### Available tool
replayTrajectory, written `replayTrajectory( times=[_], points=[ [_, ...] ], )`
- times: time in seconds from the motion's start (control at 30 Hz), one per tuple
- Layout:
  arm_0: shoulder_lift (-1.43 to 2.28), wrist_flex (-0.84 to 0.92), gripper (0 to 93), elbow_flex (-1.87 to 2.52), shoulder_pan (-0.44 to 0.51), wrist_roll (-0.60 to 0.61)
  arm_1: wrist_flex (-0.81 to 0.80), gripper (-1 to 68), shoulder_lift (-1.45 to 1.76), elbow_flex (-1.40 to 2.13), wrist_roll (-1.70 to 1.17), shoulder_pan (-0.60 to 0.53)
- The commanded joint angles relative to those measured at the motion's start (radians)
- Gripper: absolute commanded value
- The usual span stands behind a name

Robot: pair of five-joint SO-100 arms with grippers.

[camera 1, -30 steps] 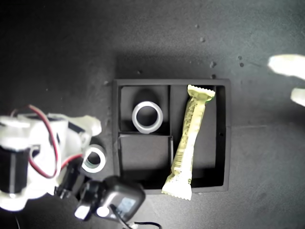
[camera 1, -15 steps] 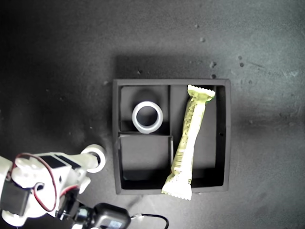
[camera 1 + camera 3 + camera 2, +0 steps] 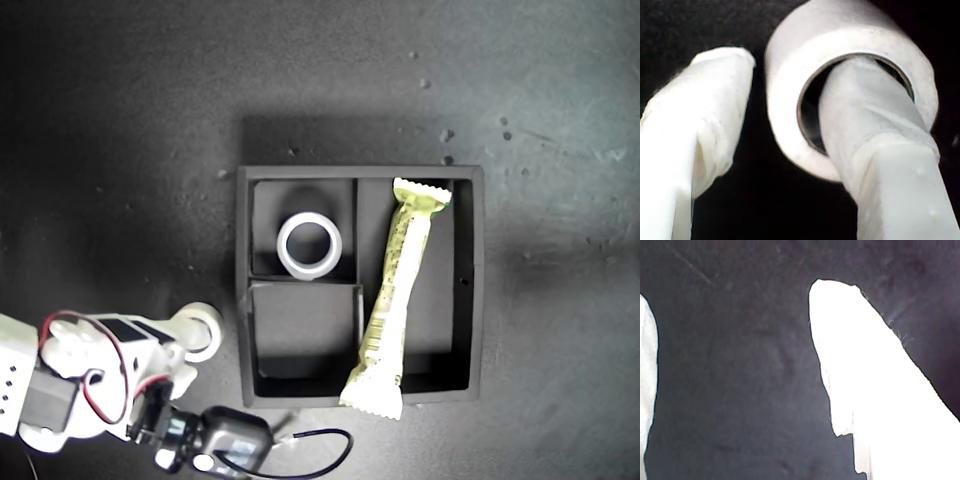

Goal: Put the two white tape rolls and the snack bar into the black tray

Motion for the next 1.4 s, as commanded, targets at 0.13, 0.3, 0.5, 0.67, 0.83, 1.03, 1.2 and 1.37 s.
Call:
replayTrajectory(
  times=[0.13,0.3,0.5,0.67,0.83,1.03,1.2,1.37],
  points=[
    [-0.08,-0.018,4.9,0.032,-0.043,-0.072,-0.058,19.1,0.02,0.031,0.012,-0.02],
    [0.003,0.1,0.1,-0.035,-0.077,-0.008,-0.005,13.7,0.058,-0.003,0.081,-0.035],
    [-0.048,0.495,0.1,-0.545,-0.143,0.216,-0.012,3.0,0.331,0.207,0.179,0.003],
    [-0.592,0.92,0.1,-1.549,-0.156,0.374,-0.164,2.4,0.611,0.518,0.216,-0.02],
    [-0.85,1.003,0.1,-1.839,-0.178,0.374,-0.29,2.4,0.804,0.759,0.241,-0.078],
    [-0.916,1.003,0.1,-1.841,-0.175,0.342,-0.365,2.0,0.828,0.87,0.253,-0.11],
    [-0.922,1.003,0.1,-1.841,-0.175,0.331,-0.391,1.9,0.828,0.904,0.259,-0.118],
    [-0.922,1.003,0.3,-1.838,-0.169,0.318,-0.396,1.9,0.83,0.92,0.268,-0.129]
  ],
)
